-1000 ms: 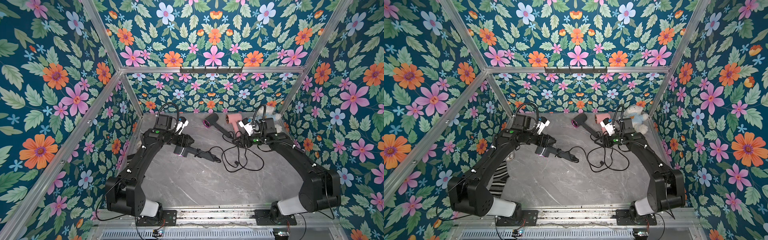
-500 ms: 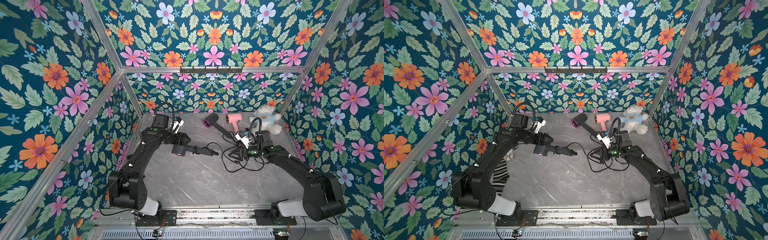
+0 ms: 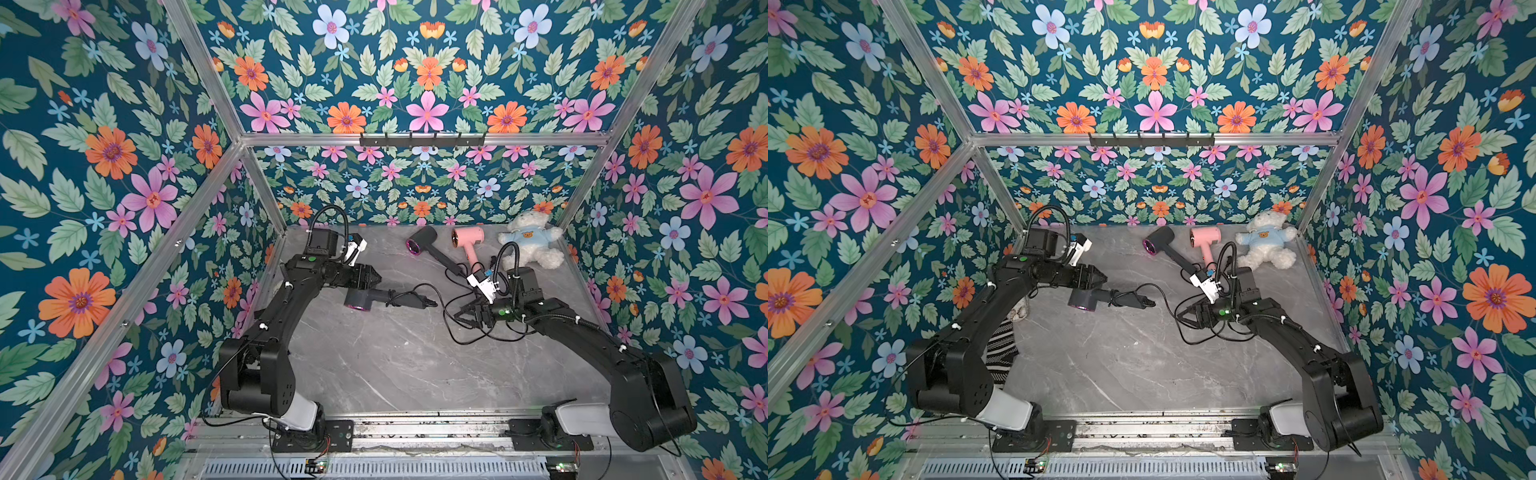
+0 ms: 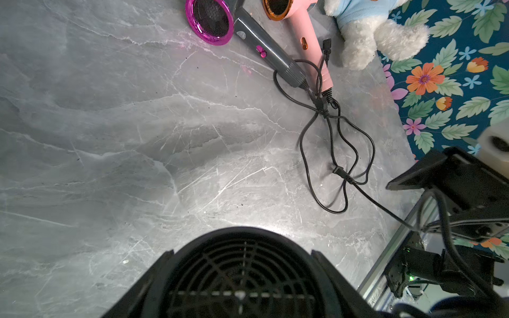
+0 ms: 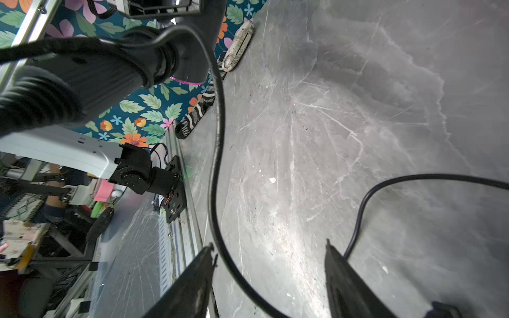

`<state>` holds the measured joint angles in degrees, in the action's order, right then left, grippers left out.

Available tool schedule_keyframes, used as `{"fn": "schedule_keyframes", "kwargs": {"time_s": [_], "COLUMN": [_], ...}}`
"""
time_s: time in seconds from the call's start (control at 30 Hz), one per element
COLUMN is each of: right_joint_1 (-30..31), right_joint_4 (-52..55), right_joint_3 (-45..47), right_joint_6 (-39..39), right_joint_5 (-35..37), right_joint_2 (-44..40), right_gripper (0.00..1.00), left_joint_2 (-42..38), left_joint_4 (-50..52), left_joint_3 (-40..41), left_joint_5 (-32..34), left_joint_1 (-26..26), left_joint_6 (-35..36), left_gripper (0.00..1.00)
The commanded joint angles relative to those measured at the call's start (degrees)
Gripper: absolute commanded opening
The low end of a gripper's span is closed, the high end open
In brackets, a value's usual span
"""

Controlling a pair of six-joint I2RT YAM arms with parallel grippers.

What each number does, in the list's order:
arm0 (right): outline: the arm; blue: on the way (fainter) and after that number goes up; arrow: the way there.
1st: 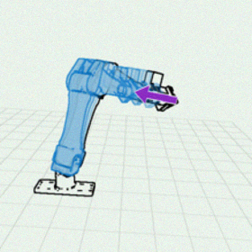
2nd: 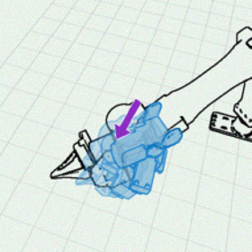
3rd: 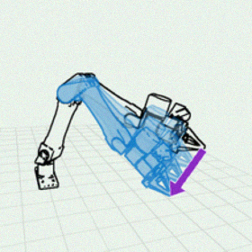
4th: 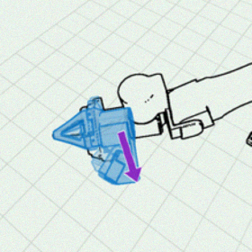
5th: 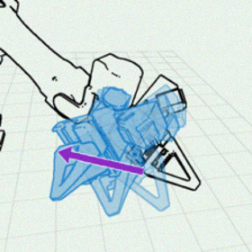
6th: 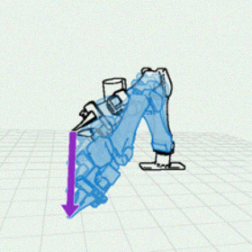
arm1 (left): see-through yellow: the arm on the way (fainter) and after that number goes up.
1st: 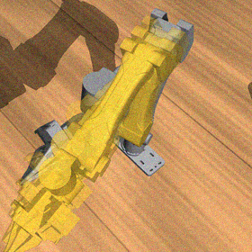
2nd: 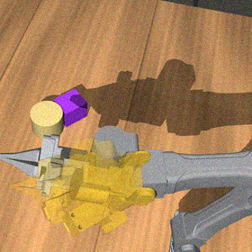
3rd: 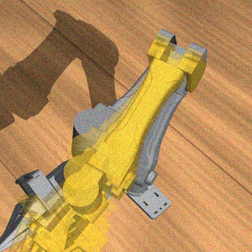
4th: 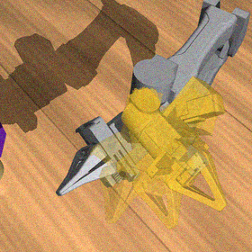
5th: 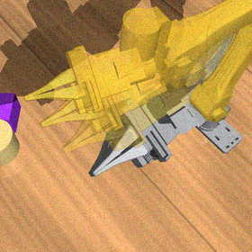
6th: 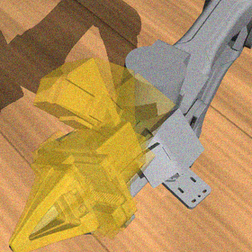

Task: Wrap the cord around the hair dryer
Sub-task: Wrap the power cord around the hair dryer.

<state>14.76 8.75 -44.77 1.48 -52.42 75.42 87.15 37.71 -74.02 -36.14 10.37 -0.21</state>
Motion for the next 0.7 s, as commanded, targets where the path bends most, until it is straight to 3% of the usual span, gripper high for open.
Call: {"fn": "schedule_keyframes", "kwargs": {"time_s": [0.0, 0.33, 0.67], "right_joint_1": [-0.81, -0.28, 1.05], "right_joint_4": [-2.32, -1.33, -3.37], "right_joint_3": [1.40, 5.71, 5.23], "right_joint_6": [-1.36, -1.13, 0.58], "right_joint_5": [2.64, 4.46, 7.29], "right_joint_2": [-4.02, -11.41, -3.55], "right_gripper": [0.66, 0.66, 0.64], "left_joint_2": [0.34, 2.27, 1.86], "left_joint_4": [-1.31, -1.42, -2.03], "left_joint_3": [-0.41, -2.18, -1.40], "left_joint_5": [-0.85, -0.57, -0.62], "left_joint_1": [-0.31, -1.06, -1.10], "left_joint_6": [-0.98, -2.48, -3.22], "left_gripper": [0.00, 0.00, 0.00]}}
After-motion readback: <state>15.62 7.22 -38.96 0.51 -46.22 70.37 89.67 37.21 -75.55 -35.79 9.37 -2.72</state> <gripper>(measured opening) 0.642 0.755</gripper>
